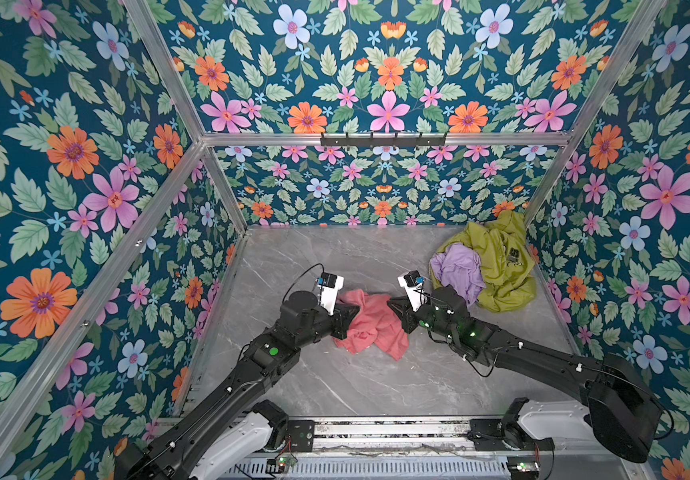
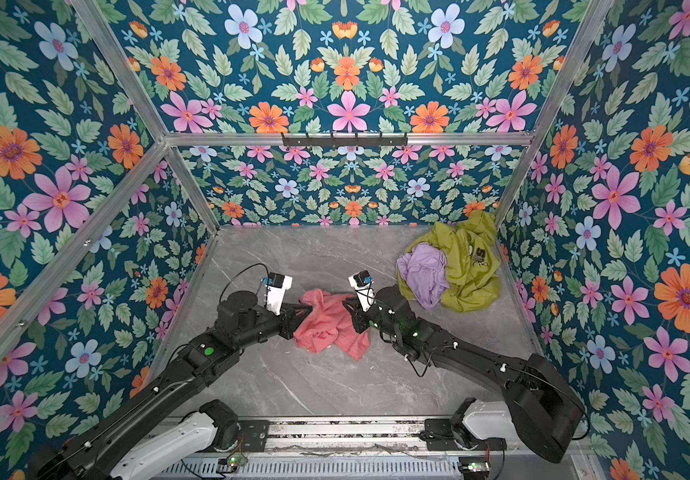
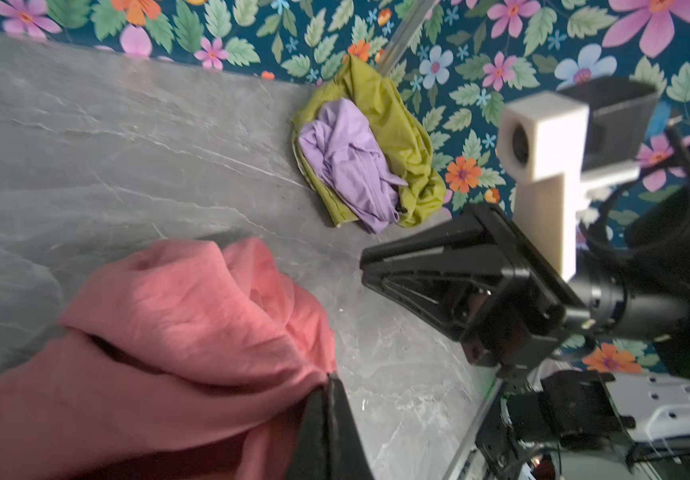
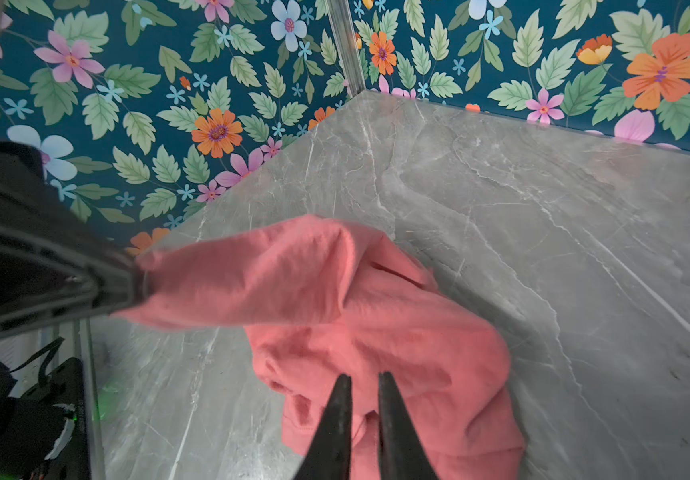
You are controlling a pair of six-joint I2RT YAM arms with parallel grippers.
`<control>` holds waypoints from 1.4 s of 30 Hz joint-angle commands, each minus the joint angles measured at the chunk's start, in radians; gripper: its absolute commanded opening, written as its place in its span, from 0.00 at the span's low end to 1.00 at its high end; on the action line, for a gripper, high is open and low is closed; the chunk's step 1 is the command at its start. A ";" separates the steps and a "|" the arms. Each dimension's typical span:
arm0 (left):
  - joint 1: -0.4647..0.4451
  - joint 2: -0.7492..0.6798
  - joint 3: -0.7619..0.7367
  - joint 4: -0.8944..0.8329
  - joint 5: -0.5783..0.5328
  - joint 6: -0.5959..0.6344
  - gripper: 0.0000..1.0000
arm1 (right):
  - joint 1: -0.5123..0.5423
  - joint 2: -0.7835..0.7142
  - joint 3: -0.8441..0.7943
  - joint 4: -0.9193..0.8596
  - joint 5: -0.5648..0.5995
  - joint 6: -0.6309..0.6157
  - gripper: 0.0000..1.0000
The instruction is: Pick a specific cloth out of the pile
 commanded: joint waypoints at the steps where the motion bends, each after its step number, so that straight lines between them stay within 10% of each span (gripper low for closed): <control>1: -0.053 0.019 -0.021 -0.024 0.008 -0.001 0.00 | 0.000 -0.002 0.013 -0.010 0.008 -0.007 0.15; 11: -0.217 0.131 -0.140 0.006 0.016 0.017 0.11 | 0.000 0.011 0.027 -0.003 -0.005 0.022 0.15; 30: -0.259 0.019 -0.135 0.013 -0.073 -0.072 0.85 | 0.000 0.118 0.082 0.027 -0.107 0.094 0.16; 42: -0.256 -0.116 -0.080 -0.124 -0.252 -0.089 0.83 | 0.000 0.183 0.134 0.040 -0.146 0.104 0.16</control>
